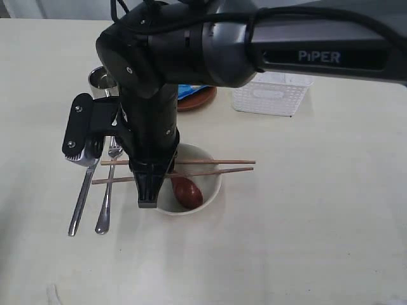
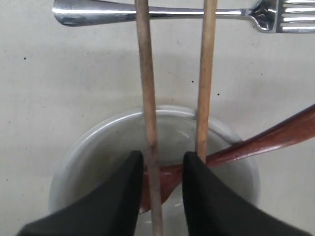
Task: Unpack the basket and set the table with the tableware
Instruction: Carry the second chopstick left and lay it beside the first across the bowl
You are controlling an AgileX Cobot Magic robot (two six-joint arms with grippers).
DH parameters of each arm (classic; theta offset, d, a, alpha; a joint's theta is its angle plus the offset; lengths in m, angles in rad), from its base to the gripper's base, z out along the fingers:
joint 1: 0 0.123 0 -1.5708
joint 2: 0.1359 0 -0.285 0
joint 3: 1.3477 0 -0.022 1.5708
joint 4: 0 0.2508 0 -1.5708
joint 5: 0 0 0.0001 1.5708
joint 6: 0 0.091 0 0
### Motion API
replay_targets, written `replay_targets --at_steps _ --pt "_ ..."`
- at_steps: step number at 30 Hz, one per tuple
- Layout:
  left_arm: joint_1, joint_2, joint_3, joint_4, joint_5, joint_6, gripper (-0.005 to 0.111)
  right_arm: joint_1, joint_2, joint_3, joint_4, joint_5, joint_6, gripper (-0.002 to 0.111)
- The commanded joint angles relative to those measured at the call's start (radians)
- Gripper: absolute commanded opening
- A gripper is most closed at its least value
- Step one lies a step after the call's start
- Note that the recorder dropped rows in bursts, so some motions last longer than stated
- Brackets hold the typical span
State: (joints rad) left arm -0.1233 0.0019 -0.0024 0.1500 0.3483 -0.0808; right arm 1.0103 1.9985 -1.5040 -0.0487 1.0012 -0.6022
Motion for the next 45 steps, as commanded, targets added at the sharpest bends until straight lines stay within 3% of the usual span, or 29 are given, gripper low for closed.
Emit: replay_targets --at_steps 1,12,19,21,27,36,45 --pt "-0.005 -0.002 0.002 -0.002 -0.001 -0.002 0.000 0.002 -0.002 -0.006 -0.043 0.010 0.031 0.033" --pt "-0.005 -0.002 0.002 -0.002 -0.001 -0.002 0.000 0.002 -0.107 -0.006 -0.066 0.032 0.116 0.033" --pt "-0.005 -0.002 0.002 -0.002 -0.001 -0.002 0.000 0.004 -0.129 0.022 0.127 0.043 0.055 0.033" --pt "-0.005 -0.002 0.002 -0.002 -0.001 -0.002 0.000 0.004 -0.129 0.053 0.130 0.043 0.037 0.029" --pt "-0.005 -0.002 0.002 -0.002 -0.001 -0.002 0.000 0.013 -0.129 0.120 0.204 -0.027 -0.001 0.000" --pt "-0.005 -0.002 0.002 -0.002 -0.001 -0.002 0.000 0.101 -0.099 0.120 0.261 -0.121 -0.045 0.000" --pt "-0.005 -0.002 0.002 -0.002 -0.001 -0.002 0.000 0.103 -0.004 0.120 0.268 -0.192 -0.045 0.000"
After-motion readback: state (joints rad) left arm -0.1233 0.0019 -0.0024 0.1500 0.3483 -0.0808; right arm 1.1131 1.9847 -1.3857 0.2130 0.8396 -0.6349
